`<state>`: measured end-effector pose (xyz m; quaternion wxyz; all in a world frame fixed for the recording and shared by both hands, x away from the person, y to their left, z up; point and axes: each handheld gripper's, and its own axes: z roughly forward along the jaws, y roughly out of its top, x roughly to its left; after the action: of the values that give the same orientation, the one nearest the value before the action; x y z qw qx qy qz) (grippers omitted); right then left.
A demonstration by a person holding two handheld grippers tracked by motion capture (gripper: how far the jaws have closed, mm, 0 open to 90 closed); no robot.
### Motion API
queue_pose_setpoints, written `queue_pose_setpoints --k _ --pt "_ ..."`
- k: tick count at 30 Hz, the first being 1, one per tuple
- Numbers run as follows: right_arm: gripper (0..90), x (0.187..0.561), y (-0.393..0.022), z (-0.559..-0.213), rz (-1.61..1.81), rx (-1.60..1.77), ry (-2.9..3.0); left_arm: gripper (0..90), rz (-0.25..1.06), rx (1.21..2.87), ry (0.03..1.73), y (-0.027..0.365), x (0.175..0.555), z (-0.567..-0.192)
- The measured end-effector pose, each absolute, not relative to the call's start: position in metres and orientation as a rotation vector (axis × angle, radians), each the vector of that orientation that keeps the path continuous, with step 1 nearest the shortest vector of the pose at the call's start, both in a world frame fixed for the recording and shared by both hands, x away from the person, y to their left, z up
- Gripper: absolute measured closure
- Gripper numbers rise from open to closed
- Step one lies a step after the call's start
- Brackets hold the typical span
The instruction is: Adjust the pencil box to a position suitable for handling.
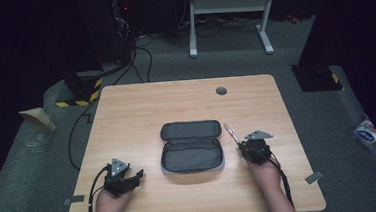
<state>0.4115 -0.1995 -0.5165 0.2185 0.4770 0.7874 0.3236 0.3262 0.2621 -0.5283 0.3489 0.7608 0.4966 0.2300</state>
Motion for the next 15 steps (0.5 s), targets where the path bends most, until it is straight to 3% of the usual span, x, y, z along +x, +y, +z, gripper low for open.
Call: queue_pose_setpoints --k 15 --pt "77.9 0.362 -0.228 -0.517 0.891 1.34 2.192 37.7 0.59 1.985 1.272 0.26 0.332 -0.528"
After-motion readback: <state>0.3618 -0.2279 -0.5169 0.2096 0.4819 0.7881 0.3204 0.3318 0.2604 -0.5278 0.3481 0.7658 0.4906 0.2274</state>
